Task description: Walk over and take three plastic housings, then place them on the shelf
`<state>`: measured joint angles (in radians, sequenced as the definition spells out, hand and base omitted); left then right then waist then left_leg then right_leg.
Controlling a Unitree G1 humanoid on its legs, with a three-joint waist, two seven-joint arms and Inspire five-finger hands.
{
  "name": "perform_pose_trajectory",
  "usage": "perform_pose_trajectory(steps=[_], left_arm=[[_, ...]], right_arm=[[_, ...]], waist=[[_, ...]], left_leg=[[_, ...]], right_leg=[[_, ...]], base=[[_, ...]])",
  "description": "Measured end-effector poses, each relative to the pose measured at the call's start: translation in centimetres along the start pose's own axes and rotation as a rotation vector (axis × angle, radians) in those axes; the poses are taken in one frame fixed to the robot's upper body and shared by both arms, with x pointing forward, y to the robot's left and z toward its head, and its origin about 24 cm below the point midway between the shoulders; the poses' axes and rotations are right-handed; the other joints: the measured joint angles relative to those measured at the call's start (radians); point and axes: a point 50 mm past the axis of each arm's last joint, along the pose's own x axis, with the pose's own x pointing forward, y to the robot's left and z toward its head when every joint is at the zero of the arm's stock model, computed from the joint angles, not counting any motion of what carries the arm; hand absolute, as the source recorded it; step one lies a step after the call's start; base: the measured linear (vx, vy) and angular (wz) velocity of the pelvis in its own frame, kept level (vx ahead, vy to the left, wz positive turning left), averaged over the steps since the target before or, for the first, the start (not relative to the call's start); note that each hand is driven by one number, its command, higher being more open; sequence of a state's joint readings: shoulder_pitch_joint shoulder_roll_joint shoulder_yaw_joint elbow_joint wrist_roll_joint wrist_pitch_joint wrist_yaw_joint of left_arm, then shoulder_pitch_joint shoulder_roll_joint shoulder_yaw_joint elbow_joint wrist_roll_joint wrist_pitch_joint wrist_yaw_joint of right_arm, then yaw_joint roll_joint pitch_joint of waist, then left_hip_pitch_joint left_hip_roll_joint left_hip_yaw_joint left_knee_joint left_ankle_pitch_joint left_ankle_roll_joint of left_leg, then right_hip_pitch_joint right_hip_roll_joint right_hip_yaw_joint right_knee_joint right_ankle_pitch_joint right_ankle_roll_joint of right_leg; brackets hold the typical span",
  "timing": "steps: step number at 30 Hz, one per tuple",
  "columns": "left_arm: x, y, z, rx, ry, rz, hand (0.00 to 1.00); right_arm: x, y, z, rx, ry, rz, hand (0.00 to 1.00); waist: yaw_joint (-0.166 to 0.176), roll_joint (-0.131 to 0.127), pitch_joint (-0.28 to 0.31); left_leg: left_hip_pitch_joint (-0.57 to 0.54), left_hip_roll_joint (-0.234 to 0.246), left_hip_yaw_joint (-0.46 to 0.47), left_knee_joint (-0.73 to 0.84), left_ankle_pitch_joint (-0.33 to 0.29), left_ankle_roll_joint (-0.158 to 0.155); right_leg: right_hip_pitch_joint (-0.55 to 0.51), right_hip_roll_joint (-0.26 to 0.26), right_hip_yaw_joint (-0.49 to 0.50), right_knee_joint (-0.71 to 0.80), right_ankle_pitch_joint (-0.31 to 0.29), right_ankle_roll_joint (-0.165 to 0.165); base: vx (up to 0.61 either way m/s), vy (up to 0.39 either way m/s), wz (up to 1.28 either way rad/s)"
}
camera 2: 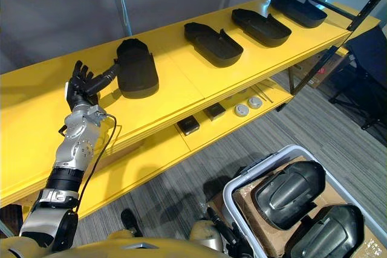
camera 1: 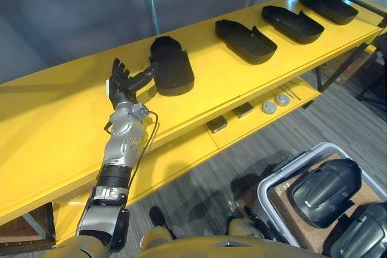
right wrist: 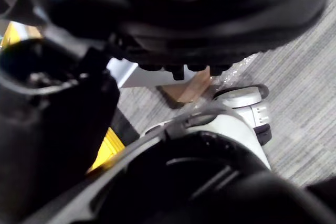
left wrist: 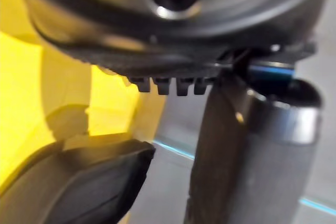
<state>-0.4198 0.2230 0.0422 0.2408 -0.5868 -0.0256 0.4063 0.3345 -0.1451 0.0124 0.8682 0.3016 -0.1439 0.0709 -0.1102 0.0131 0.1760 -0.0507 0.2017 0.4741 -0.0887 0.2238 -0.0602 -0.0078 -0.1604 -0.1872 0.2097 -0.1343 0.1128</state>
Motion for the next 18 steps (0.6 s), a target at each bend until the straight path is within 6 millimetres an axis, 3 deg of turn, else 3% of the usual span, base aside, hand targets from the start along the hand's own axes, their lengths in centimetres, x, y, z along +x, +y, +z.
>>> perform_pose_trajectory(steps=[4,8,13,18], left_arm=[[-0.9,-2.0,1.1,-0.017,-0.049,-0.094,1.00],[-4.0,-3.0,1.0,-0.061,-0.062,-0.188,1.00],[-6.2,-1.3,-1.3,-0.061,0.029,-0.135,1.00],[-6.8,-0.1,-2.2,0.004,0.057,-0.078,1.00]], right_arm=[[0.1,-0.2,0.2,0.019,-0.002,-0.017,1.00],[0.0,-0.3,0.0,0.039,0.009,-0.026,1.00],[0.0,-0.3,-0.1,0.041,0.017,-0.028,1.00],[-0.1,-0.5,-0.3,0.047,0.023,-0.039,1.00]], waist=[[0.019,0.004,0.013],[0.025,0.001,0.018],[0.032,0.006,0.025],[0.053,0.011,0.028]], left_leg=[[-0.008,-0.003,-0.006,0.003,0.010,0.001],[-0.002,-0.013,-0.020,0.004,0.010,0.000],[0.007,-0.019,-0.035,0.004,0.001,-0.006],[0.006,-0.024,-0.041,0.004,-0.008,-0.007]], right_leg=[[-0.009,-0.003,-0.002,0.015,-0.002,-0.002],[-0.006,-0.015,-0.014,0.040,-0.022,0.001],[0.001,-0.026,-0.032,0.068,-0.059,-0.002],[0.004,-0.031,-0.040,0.070,-0.063,0.001]], base=[[0.06,-0.018,0.03],[0.06,-0.033,0.09],[0.01,-0.026,0.11],[0.01,-0.009,0.06]])
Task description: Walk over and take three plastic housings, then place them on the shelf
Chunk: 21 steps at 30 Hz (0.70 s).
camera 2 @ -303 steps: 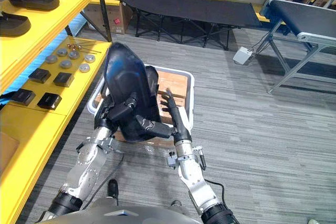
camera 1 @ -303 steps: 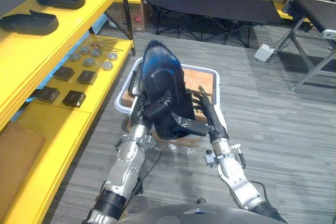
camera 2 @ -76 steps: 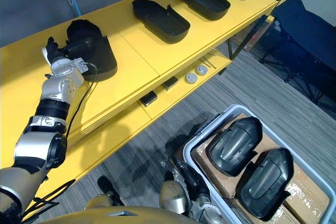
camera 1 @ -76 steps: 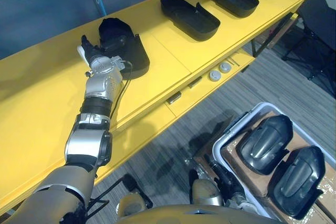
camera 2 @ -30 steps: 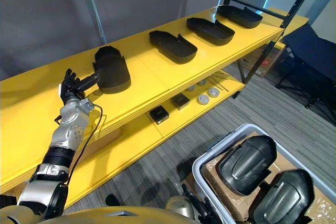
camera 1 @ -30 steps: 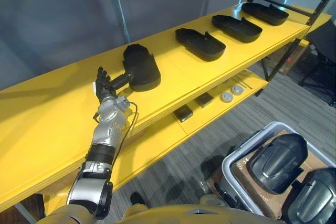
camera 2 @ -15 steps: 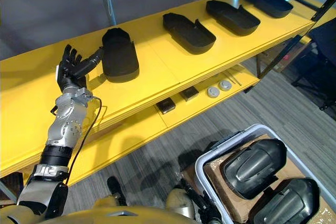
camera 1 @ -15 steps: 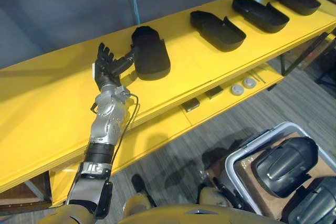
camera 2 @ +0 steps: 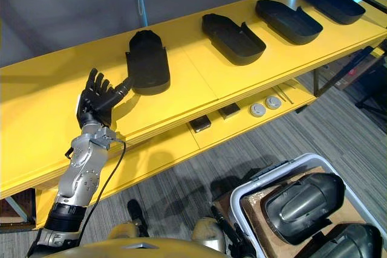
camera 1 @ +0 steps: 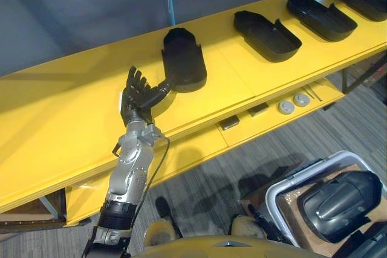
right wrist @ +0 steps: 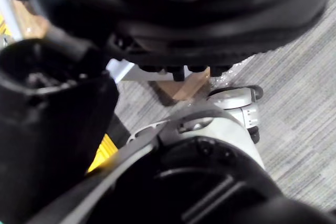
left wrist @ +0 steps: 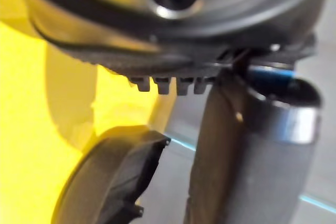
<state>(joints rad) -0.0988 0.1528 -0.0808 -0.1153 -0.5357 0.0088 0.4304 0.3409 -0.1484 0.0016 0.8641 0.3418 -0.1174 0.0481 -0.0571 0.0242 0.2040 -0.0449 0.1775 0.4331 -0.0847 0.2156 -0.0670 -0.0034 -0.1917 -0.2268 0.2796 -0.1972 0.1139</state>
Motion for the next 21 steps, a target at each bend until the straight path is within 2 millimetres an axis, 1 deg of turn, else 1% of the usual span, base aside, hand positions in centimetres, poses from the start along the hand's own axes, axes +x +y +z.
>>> perform_pose_trajectory(steps=[1,3,7,8,11,12,17,21], left_arm=[[-0.2,0.4,-0.2,0.035,0.006,0.017,1.00],[-0.4,0.5,-0.3,0.041,0.011,0.022,1.00],[-0.5,0.3,-0.4,0.021,0.013,0.016,1.00],[-0.6,0.3,-0.3,0.019,0.010,0.007,1.00],[-1.0,0.1,-0.3,0.021,-0.001,-0.026,1.00],[-1.1,-0.1,-0.3,0.047,-0.010,-0.033,1.00],[-1.3,-1.2,-0.8,0.036,-0.005,-0.084,1.00],[-0.7,-1.7,-1.3,0.036,-0.001,-0.095,1.00]], right_arm=[[0.0,0.0,0.0,0.000,-0.001,-0.006,1.00],[0.0,-0.1,0.1,0.001,-0.002,-0.015,1.00],[0.0,-0.1,0.2,0.000,-0.009,-0.019,1.00],[0.0,-0.1,0.3,0.000,-0.010,-0.019,1.00],[0.0,-0.2,0.4,0.001,-0.015,-0.017,1.00],[0.0,-0.2,0.4,0.008,-0.015,-0.018,1.00],[0.0,-0.2,0.4,0.020,-0.017,-0.018,1.00],[0.0,-0.2,0.4,0.019,-0.017,-0.018,1.00]], waist=[[0.000,0.000,0.000],[0.000,0.003,0.001],[0.004,0.008,0.004],[0.005,0.009,0.005],[0.004,0.014,0.007],[0.003,0.014,0.007],[-0.002,0.014,0.007],[-0.002,0.012,0.007]], left_leg=[[0.000,-0.004,-0.003,0.000,0.000,0.001],[0.000,-0.011,-0.007,0.000,-0.002,0.000],[-0.001,-0.017,-0.008,0.000,-0.006,-0.003],[-0.001,-0.017,-0.008,0.000,-0.002,0.001],[-0.001,-0.017,-0.007,0.000,-0.003,0.000],[-0.001,-0.017,-0.006,0.000,-0.002,0.000],[0.003,-0.017,0.000,0.000,-0.002,0.000],[0.020,-0.016,0.012,0.000,-0.005,-0.003]], right_leg=[[0.003,-0.005,-0.004,0.000,-0.002,0.003],[0.003,-0.012,-0.013,0.001,-0.005,0.007],[0.003,-0.018,-0.014,0.000,-0.008,0.011],[0.003,-0.018,-0.014,0.001,-0.008,0.014],[0.006,-0.018,-0.013,0.002,-0.008,0.014],[0.006,-0.018,-0.013,0.003,-0.008,0.014],[0.006,-0.018,-0.010,0.007,-0.009,0.014],[0.010,-0.018,0.008,0.006,-0.009,0.013]], base=[[0.03,-0.001,0.08],[0.03,0.000,0.10],[0.04,-0.002,0.03],[0.05,-0.021,0.01],[0.05,-0.022,-0.01],[0.06,-0.021,-0.02],[0.03,-0.010,-0.02],[-0.01,0.000,-0.10]])
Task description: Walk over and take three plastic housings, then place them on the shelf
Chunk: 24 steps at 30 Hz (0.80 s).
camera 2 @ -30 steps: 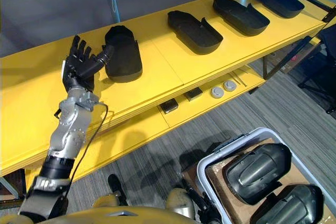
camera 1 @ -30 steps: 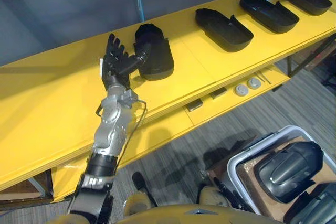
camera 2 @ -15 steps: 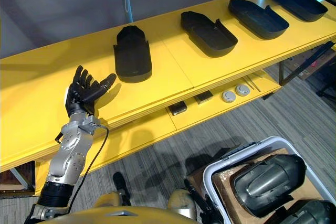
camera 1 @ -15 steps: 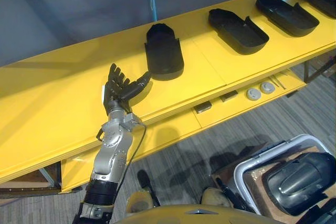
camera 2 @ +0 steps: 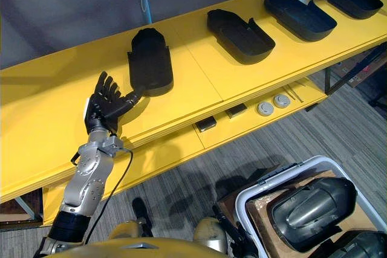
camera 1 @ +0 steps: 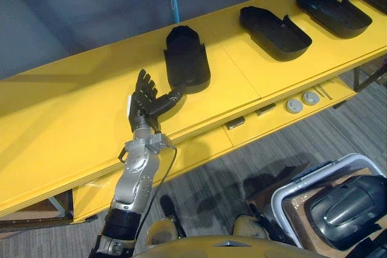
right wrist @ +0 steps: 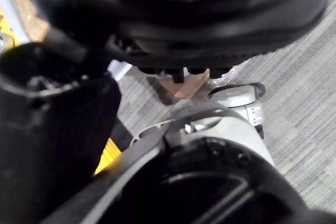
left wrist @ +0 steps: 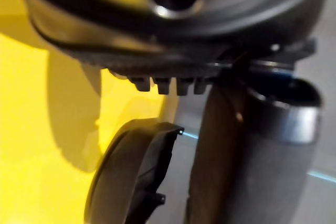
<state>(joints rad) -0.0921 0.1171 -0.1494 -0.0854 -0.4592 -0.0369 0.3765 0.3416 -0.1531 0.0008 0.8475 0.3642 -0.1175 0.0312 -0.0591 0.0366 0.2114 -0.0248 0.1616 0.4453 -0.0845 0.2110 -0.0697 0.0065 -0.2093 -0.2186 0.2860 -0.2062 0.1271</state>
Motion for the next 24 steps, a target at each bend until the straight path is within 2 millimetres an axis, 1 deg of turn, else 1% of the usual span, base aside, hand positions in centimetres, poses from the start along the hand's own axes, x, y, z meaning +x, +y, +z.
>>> perform_pose_trajectory(steps=[4,8,13,16,19,24], left_arm=[[0.8,-0.5,0.0,-0.001,-0.007,-0.032,1.00],[1.0,-1.1,0.4,-0.003,-0.021,-0.088,1.00],[0.7,-2.1,0.0,-0.013,0.000,-0.186,1.00],[0.5,-2.8,-0.3,-0.044,0.023,-0.255,1.00],[0.2,-3.4,-0.6,-0.073,0.044,-0.314,1.00],[-0.1,-3.9,-0.9,-0.070,0.057,-0.358,1.00]], right_arm=[[0.0,0.1,0.2,0.001,-0.007,0.003,1.00],[0.0,0.1,0.2,0.003,-0.008,0.004,1.00],[0.0,0.1,0.1,0.016,-0.005,-0.001,1.00],[0.0,0.3,0.0,0.019,-0.002,0.002,1.00],[0.0,0.3,-0.1,0.019,-0.001,0.003,1.00],[0.0,0.3,-0.1,0.019,-0.001,0.005,1.00]], waist=[[-0.008,-0.001,-0.001],[-0.010,-0.002,-0.001],[-0.006,-0.006,-0.002],[-0.005,-0.013,-0.007],[-0.004,-0.014,-0.007],[-0.004,-0.014,-0.007]], left_leg=[[0.003,0.002,0.005,0.000,-0.001,-0.001],[0.003,0.002,0.006,0.000,-0.001,-0.001],[0.006,0.001,0.006,0.000,-0.001,-0.001],[0.008,0.001,0.006,-0.001,-0.001,-0.001],[0.008,0.001,0.006,-0.001,-0.001,-0.001],[0.008,0.001,0.005,-0.001,-0.003,0.000]], right_leg=[[-0.001,0.002,0.005,0.000,0.002,0.002],[0.000,0.002,0.005,-0.001,0.005,0.005],[0.009,0.002,0.004,-0.008,0.010,0.007],[0.011,0.002,0.004,-0.008,0.010,0.007],[0.011,0.001,0.004,-0.010,0.010,0.007],[0.011,0.002,0.004,-0.010,0.010,0.007]], base=[[-0.01,-0.002,-0.03],[0.00,0.000,0.00],[0.00,0.000,0.00],[0.00,0.000,0.00],[0.00,0.000,0.00],[0.00,0.000,0.00]])
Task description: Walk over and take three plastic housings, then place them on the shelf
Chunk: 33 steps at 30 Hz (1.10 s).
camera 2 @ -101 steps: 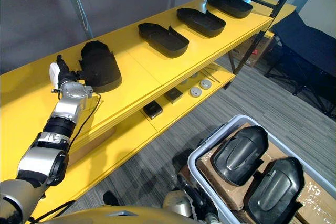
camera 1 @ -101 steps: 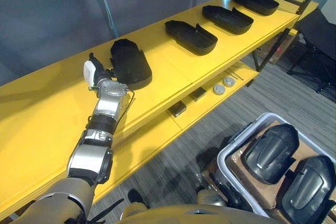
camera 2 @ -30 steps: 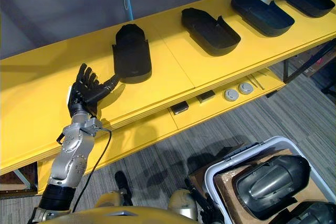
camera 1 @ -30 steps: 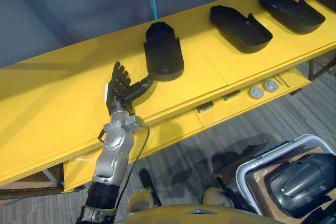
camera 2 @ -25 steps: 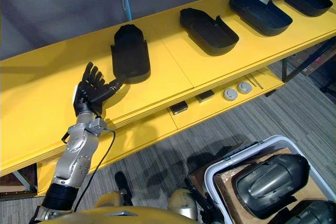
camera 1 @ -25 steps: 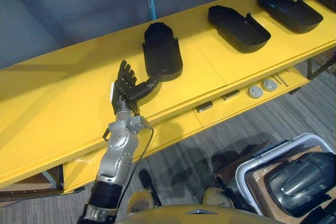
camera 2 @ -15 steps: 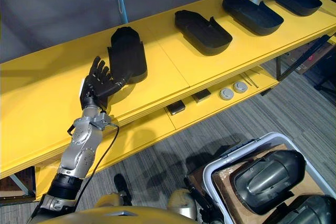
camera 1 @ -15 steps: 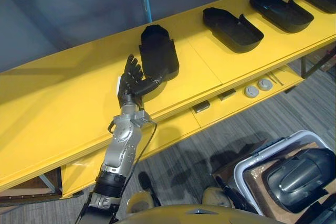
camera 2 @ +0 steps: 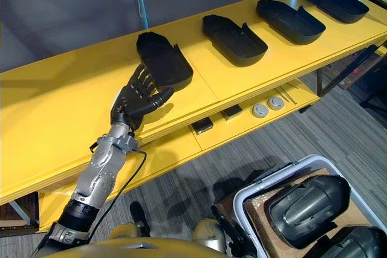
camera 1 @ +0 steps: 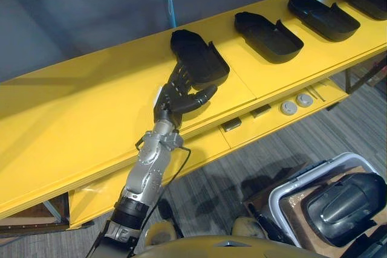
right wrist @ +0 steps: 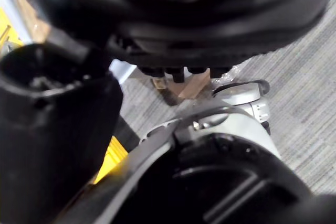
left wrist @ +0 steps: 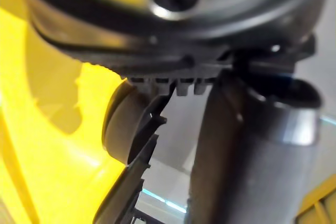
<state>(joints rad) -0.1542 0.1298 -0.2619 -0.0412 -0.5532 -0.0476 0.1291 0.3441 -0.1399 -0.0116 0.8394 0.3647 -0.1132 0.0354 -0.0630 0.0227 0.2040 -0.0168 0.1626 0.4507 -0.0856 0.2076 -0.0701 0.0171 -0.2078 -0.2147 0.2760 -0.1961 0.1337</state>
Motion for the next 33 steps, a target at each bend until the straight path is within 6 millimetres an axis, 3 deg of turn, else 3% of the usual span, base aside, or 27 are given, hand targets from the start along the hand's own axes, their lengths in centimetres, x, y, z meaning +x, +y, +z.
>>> perform_pose_trajectory(steps=[5,10,16,20,22,24,25,30,33], left_arm=[[0.0,-0.1,-0.2,0.007,0.010,0.006,1.00],[-0.1,0.6,-0.2,0.048,0.012,0.141,1.00],[-0.6,3.1,0.5,0.155,-0.042,0.484,1.00],[-3.1,4.8,1.2,0.167,-0.122,0.710,1.00],[-5.5,5.4,1.3,0.185,-0.187,0.826,1.00],[-6.3,5.5,1.5,0.198,-0.210,0.851,1.00],[-7.2,5.5,1.8,0.210,-0.245,0.863,1.00],[-9.2,5.5,2.2,0.287,-0.332,0.892,1.00],[-10.1,5.9,2.6,0.283,-0.377,0.922,1.00]], right_arm=[[0.0,0.1,-0.1,0.000,0.003,0.002,1.00],[0.0,0.1,-0.1,0.001,0.009,0.002,1.00],[-0.1,0.3,-0.2,-0.002,-0.006,-0.003,1.00],[-1.2,1.3,0.9,-0.039,-0.133,0.022,1.00],[-2.1,3.6,3.3,-0.032,-0.322,0.103,1.00],[-2.5,4.9,4.7,-0.005,-0.408,0.145,1.00],[-3.0,6.7,7.0,0.037,-0.530,0.234,1.00],[-4.0,8.6,11.2,0.162,-0.725,0.385,1.00],[-4.1,8.7,12.4,0.191,-0.768,0.397,1.00]], waist=[[-0.001,-0.004,-0.003],[0.000,-0.008,-0.006],[0.001,-0.011,-0.007],[0.000,-0.012,-0.008],[0.003,-0.023,-0.015],[0.005,-0.029,-0.020],[0.012,-0.040,-0.032],[0.044,-0.055,-0.063],[0.057,-0.050,-0.071]], left_leg=[[0.000,0.000,0.000,0.000,0.000,0.000],[0.000,0.000,-0.001,0.000,0.000,0.000],[-0.001,0.000,-0.005,0.001,0.001,0.001],[-0.010,0.000,-0.022,0.001,0.004,0.002],[-0.008,0.002,-0.035,0.001,0.004,0.001],[-0.008,0.003,-0.046,0.001,0.005,0.002],[-0.008,0.003,-0.058,0.001,0.002,0.001],[0.003,0.003,-0.092,0.001,0.002,-0.001],[0.008,0.003,-0.117,0.001,0.005,-0.001]], right_leg=[[0.000,0.000,0.000,0.000,0.000,0.000],[0.000,0.000,0.000,0.000,0.000,0.000],[0.002,0.000,-0.003,0.000,0.000,0.000],[0.007,0.002,-0.026,0.002,0.000,0.000],[0.021,0.005,-0.040,-0.004,-0.001,-0.001],[0.032,0.007,-0.051,-0.008,-0.001,-0.002],[0.043,0.009,-0.061,-0.017,-0.002,-0.002],[0.083,0.016,-0.095,-0.042,-0.008,-0.012],[0.108,0.022,-0.113,-0.057,-0.008,-0.012]], base=[[0.00,0.000,0.00],[0.00,0.000,0.00],[0.00,0.000,0.01],[0.01,-0.004,0.12],[0.02,-0.020,0.15],[-0.01,-0.014,0.21],[-0.02,-0.005,0.22],[-0.01,-0.012,0.19],[0.01,-0.024,0.16]])
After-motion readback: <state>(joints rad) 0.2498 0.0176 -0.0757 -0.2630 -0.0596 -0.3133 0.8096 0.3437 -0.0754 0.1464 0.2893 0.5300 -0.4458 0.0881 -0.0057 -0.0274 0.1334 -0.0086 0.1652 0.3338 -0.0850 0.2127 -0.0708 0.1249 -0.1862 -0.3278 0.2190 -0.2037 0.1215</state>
